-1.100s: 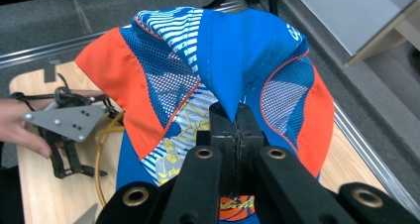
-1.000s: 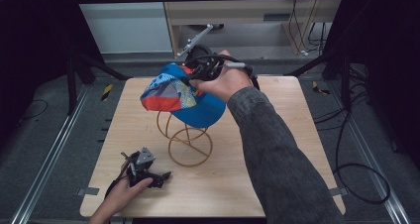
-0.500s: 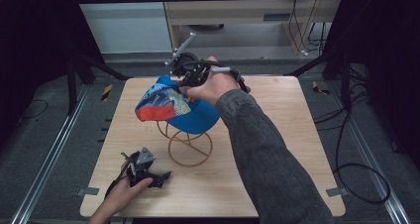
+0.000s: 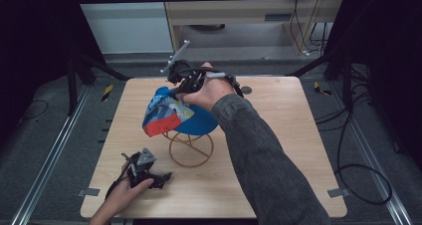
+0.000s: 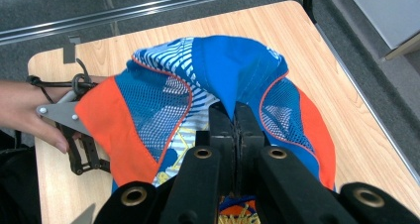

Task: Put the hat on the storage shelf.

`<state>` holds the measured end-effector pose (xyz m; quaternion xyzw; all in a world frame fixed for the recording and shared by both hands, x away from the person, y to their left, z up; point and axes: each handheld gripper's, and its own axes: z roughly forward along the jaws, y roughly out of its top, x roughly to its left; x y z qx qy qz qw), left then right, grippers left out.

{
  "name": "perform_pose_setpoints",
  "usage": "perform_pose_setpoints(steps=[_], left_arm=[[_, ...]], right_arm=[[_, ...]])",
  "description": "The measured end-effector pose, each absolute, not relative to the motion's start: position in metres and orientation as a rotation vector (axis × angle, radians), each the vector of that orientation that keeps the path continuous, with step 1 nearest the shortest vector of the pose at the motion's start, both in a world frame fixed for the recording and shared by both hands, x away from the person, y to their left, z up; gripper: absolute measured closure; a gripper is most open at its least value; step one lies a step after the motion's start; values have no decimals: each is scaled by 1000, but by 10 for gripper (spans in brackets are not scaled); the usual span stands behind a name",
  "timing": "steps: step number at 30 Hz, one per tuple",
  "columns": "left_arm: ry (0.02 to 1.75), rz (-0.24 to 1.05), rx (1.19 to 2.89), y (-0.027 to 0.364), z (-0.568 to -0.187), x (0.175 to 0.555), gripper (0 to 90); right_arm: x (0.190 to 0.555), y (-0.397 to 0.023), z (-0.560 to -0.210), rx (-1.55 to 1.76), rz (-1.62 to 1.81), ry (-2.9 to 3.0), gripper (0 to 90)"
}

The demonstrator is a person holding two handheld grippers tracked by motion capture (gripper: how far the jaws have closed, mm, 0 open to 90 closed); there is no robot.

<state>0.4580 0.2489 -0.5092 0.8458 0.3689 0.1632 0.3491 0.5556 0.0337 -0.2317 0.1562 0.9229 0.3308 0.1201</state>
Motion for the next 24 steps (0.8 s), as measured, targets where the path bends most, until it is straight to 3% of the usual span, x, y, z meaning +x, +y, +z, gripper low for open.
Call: perform_pose_setpoints(steps=[10, 24], left_arm=[[958, 424, 2191, 249, -509, 458, 0], [958, 424, 2191, 249, -509, 458, 0]], right_arm=[[557, 35, -234, 463, 978, 2691, 873], [556, 32, -236, 506, 990, 2680, 678]])
